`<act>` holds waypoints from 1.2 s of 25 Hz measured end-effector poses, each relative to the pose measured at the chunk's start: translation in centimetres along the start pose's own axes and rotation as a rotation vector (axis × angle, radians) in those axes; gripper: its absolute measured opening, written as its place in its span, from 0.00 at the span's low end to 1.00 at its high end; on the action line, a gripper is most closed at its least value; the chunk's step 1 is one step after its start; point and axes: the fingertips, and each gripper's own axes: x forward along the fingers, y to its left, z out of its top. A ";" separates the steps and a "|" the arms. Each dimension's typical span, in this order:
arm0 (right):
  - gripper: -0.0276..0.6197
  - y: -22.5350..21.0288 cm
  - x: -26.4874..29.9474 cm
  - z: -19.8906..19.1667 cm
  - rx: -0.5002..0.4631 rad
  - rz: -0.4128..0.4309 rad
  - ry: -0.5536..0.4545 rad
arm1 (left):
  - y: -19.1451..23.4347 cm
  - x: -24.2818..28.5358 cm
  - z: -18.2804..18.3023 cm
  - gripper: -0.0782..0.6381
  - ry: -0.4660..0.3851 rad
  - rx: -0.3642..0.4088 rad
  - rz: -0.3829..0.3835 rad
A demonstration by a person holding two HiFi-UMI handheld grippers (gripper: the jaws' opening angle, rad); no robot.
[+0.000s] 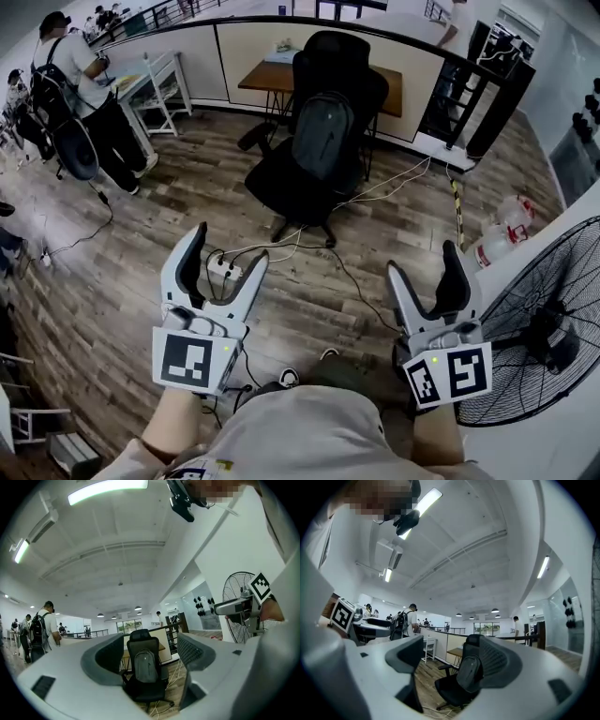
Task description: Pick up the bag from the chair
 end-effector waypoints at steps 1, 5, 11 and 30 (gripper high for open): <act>0.62 0.1 0.4 -0.2 -0.001 0.001 0.006 | 0.4 0.3 -0.1 0.59 -0.002 0.000 -0.002; 0.62 -0.8 2.9 -1.7 -0.001 -0.006 0.019 | 1.8 3.1 -1.5 0.59 0.000 0.001 0.000; 0.62 -5.0 8.7 -4.2 0.000 -0.011 0.023 | 3.2 9.9 -4.3 0.59 0.023 0.014 0.012; 0.63 -20.6 31.0 -9.2 0.013 0.032 0.085 | 5.8 36.1 -7.8 0.59 0.108 0.058 0.000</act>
